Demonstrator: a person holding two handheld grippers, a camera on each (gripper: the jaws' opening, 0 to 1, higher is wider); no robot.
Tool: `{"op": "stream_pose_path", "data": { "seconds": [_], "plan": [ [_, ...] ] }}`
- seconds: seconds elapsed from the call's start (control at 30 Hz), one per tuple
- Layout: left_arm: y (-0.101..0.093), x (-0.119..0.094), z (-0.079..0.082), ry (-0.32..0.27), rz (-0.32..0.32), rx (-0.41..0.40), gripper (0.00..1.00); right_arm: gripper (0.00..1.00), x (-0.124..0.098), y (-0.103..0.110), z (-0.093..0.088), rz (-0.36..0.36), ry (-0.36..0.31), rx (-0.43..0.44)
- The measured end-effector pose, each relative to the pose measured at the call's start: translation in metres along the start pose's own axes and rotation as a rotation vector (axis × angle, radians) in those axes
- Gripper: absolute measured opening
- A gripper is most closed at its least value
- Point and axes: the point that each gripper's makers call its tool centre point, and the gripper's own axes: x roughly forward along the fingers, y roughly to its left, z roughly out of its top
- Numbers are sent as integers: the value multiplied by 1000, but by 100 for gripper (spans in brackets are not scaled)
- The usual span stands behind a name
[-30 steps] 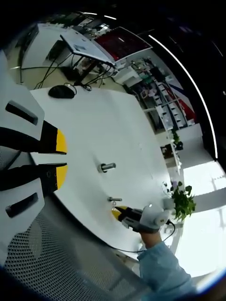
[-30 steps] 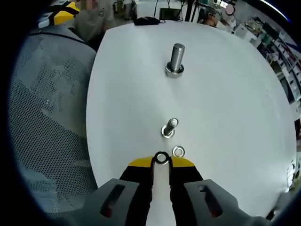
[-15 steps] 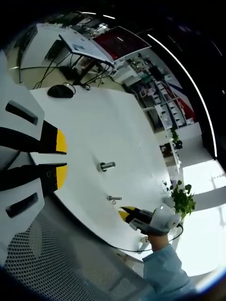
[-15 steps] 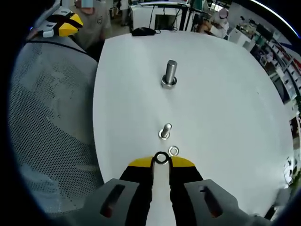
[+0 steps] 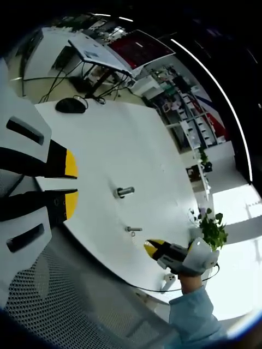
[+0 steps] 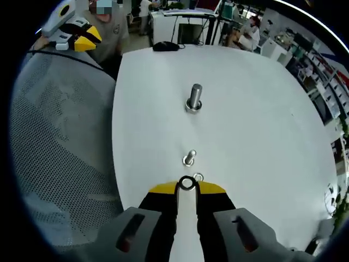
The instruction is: Place the washer onto the threaded stud by aligning its center hole with the stud, sliding it down to the base, and recovering from edge contact or off-axis alignment until the washer reaches the visible bottom stop.
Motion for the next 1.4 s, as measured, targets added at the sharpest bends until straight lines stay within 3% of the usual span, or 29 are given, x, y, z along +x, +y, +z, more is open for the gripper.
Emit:
{"op": "stream_pose_path", "data": {
  "seconds": [0.37,0.97,1.4],
  "plan": [
    [0,1,-1,5,1,-1,5,13,-6,-1,20,0,-44,-22],
    [1,0,1,-4,5,-5,5,13,-5,-12,33,-47,-80,-34],
    [4,0,3,-18,14,-13,5,13,2,-7,40,-27,-101,-52]
  ]
}}
